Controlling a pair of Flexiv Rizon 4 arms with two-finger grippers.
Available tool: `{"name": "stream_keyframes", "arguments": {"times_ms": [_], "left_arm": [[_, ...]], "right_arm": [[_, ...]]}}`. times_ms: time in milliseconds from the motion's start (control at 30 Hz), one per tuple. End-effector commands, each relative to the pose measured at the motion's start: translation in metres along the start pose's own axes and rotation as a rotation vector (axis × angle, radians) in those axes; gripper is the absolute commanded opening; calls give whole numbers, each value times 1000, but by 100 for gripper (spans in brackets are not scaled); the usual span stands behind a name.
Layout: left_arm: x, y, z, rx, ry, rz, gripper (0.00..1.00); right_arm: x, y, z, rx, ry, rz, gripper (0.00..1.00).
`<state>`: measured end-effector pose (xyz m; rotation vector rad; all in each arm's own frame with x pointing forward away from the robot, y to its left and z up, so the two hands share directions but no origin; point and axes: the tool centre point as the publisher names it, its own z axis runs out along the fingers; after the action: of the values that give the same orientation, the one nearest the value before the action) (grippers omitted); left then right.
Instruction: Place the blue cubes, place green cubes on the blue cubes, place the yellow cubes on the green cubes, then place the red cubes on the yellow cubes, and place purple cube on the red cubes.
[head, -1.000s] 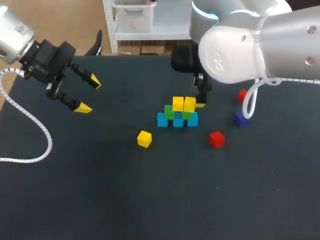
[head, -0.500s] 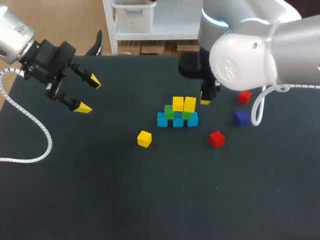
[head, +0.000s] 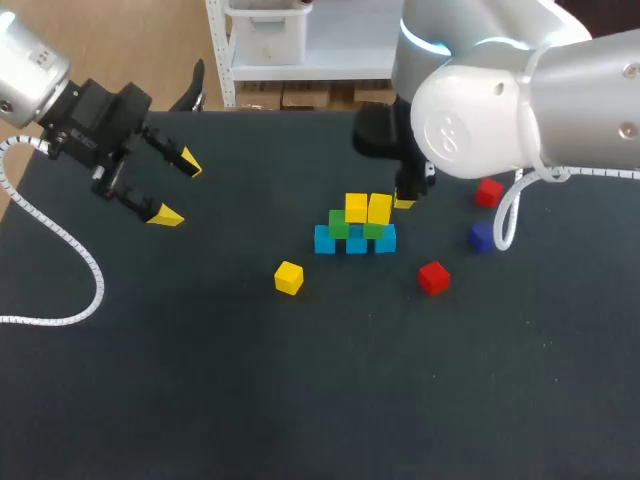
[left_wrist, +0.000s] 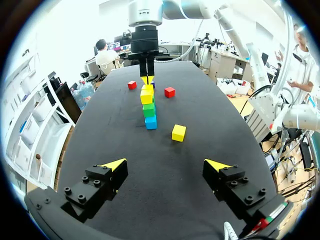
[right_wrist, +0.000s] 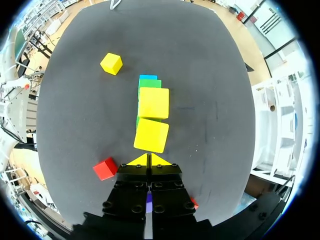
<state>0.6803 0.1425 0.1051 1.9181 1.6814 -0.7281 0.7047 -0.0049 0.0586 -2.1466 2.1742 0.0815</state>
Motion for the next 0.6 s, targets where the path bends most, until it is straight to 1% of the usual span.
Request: {"name": "stream_keyframes", "arguments": {"times_ms": [33,600], "left_arm": [[1,0,0,0,-3,4,100],[1,0,0,0,-3,4,100]], "right_arm": [[-3,-4,1,-10,0,-4,0],[-4,-4,1,-5,1,-8,0]]}}
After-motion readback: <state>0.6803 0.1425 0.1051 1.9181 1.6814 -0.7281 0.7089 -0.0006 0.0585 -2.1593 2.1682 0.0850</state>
